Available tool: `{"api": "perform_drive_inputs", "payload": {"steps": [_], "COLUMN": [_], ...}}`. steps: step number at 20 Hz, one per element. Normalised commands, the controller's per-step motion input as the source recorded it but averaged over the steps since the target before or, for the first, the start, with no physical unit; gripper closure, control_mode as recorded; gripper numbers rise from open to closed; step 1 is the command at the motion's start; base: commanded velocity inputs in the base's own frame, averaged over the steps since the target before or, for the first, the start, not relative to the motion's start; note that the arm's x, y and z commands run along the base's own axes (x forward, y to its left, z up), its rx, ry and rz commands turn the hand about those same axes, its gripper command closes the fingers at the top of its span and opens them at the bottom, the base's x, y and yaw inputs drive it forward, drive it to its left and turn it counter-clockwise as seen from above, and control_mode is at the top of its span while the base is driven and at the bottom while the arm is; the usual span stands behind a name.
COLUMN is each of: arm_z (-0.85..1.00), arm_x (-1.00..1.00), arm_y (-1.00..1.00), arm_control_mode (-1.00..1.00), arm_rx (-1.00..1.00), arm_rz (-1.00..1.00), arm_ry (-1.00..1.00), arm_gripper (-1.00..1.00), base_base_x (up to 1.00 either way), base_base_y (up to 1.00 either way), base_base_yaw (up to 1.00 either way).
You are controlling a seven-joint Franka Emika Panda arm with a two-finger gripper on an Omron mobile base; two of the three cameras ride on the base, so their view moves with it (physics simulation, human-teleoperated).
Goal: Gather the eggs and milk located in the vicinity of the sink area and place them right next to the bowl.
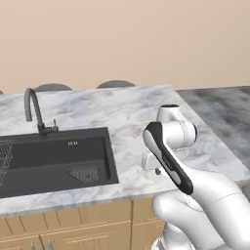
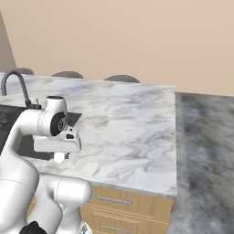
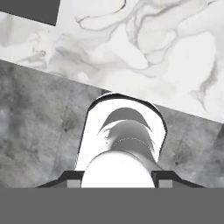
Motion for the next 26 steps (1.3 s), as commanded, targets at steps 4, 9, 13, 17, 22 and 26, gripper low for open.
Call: {"api": "perform_drive_inputs", "payload": {"steps": [4, 9, 13, 17, 22, 26], "arm_z": [0.00, 0.00, 0.00, 0.00, 0.00, 0.00], "arm_x": [0.00, 0.00, 0.00, 0.00, 0.00, 0.00], "arm_y": [0.00, 0.00, 0.00, 0.00, 0.00, 0.00], "arm_control_mode": [1.00, 1.00, 1.00, 1.00, 1.00, 1.00], "arm_rx": [0.00, 0.00, 0.00, 0.00, 0.00, 0.00], "arm_rz": [0.00, 0.00, 0.00, 0.00, 0.00, 0.00], "arm_ry": [0.00, 0.00, 0.00, 0.00, 0.00, 0.00], "arm_gripper": [1.00, 1.00, 1.00, 1.00, 1.00, 1.00], "base_base_x": [0.00, 0.00, 0.00, 0.00, 0.00, 0.00], "base_base_y": [1.00, 1.00, 1.00, 1.00, 1.00, 1.00], "base_base_yaw": [0.00, 0.00, 0.00, 0.00, 0.00, 0.00]}}
